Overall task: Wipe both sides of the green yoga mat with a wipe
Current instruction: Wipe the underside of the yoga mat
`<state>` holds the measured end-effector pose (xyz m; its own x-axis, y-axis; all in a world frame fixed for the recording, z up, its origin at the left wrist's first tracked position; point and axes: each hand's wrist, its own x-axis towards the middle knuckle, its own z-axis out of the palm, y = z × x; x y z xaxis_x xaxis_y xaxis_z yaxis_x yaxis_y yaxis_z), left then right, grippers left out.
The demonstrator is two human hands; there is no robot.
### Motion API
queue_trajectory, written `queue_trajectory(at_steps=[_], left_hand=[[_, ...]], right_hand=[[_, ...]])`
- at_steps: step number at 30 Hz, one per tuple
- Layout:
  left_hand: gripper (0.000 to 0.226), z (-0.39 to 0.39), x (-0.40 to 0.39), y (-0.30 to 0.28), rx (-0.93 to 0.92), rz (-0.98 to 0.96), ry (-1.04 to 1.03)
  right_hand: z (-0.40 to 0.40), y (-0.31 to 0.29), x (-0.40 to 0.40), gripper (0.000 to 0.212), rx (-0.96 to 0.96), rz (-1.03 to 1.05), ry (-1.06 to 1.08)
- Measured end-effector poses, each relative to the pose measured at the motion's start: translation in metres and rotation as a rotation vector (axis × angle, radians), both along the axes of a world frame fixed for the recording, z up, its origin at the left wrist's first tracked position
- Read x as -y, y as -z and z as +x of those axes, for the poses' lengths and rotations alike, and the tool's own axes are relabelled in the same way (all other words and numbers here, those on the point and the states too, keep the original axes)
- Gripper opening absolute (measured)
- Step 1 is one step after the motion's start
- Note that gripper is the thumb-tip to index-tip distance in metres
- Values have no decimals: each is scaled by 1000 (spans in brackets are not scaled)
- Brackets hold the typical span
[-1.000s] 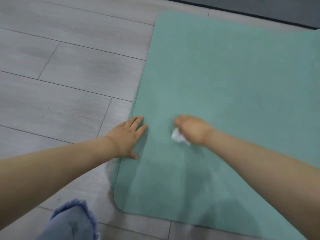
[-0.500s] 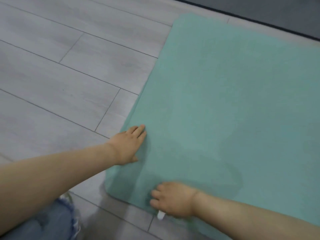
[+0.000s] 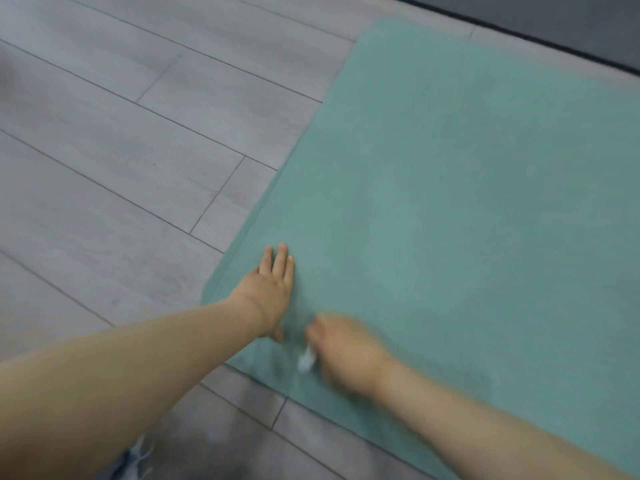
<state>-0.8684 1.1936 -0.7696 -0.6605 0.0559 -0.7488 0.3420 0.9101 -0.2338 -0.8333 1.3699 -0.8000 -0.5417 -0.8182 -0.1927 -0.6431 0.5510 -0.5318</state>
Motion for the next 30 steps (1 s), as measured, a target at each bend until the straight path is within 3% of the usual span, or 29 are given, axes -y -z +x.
queue_trajectory(at_steps=[2, 3, 5, 7, 9, 12, 14, 17, 21, 23, 25, 27, 30], left_hand=[[137, 1, -1, 3, -2, -15, -3], [138, 0, -2, 4, 0, -20, -3], [138, -1, -2, 7, 3, -33, 5], [139, -2, 1, 7, 6, -43, 5], [138, -2, 2, 5, 16, -47, 12], [140, -2, -2, 7, 16, -63, 6], [141, -3, -5, 10, 15, -73, 1], [142, -2, -7, 11, 18, -85, 2], [140, -1, -4, 8, 3, -58, -3], [140, -1, -6, 7, 6, -61, -2], [140, -3, -7, 7, 7, -68, 1], [140, -3, -6, 7, 7, -69, 13], [141, -1, -5, 9, -3, -65, 24]], right_hand=[[55, -3, -14, 7, 59, 84, -446], [62, -1, -22, 8, 40, 127, -570], [31, 2, -29, 11, 4, 60, -523], [-32, 7, -29, 11, -96, -46, -295], [-110, 13, -39, 16, -213, 38, 80], [-183, 12, -67, 25, -203, 210, 655], [-187, 12, -62, 27, -146, 194, 860], [-122, 21, -32, 17, -159, 27, 575], [8, 1, -38, 14, 12, -48, -248], [13, 2, -51, 19, -37, 1, -483], [-34, 5, -57, 10, -72, -44, -356], [-106, 14, -66, 4, -141, -50, -41], [-189, 15, -94, 29, -182, 88, 575]])
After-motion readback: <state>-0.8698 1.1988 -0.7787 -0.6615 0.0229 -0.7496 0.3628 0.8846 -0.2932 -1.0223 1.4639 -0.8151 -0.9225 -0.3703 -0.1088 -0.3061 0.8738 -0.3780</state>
